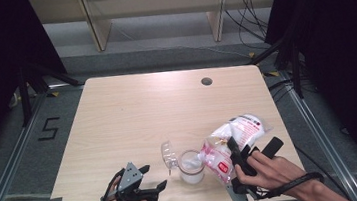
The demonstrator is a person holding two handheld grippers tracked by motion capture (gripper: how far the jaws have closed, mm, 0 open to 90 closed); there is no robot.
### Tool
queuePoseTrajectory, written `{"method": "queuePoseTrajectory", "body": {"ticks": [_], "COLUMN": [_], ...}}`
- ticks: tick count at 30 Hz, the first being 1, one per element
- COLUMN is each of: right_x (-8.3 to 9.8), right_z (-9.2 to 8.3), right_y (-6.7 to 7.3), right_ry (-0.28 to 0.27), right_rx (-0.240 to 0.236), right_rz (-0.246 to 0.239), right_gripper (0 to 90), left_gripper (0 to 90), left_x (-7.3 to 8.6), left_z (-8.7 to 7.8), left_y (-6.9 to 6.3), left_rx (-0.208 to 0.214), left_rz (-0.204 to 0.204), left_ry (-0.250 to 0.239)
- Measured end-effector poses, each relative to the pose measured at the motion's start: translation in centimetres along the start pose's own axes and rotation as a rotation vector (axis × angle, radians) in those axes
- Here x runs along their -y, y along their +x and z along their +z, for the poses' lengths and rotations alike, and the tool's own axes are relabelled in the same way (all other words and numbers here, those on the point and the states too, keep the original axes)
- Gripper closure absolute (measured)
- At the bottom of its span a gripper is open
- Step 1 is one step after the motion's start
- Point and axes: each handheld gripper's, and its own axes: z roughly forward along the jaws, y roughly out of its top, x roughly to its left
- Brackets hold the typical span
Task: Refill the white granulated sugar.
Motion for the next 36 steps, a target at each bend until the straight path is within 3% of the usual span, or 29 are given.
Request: {"method": "queuePoseTrajectory", "body": {"ticks": [15, 36], "right_x": [0.17, 0.3], "right_z": [-0.04, -0.16], "right_y": [-0.42, -0.3], "right_ry": [0.004, 0.03], "right_rx": [0.008, -0.003], "right_rz": [-0.025, -0.009], "right_gripper": [85.6, 85.7], "left_gripper": [21.9, 21.8], "left_x": [0.0, -0.04], "left_z": [0.01, -0.03], "left_y": [0.0, 0.06], "left_rx": [0.0, 0.0], "left_rz": [-0.001, 0.007], "left_ry": [0.0, 0.0]}}
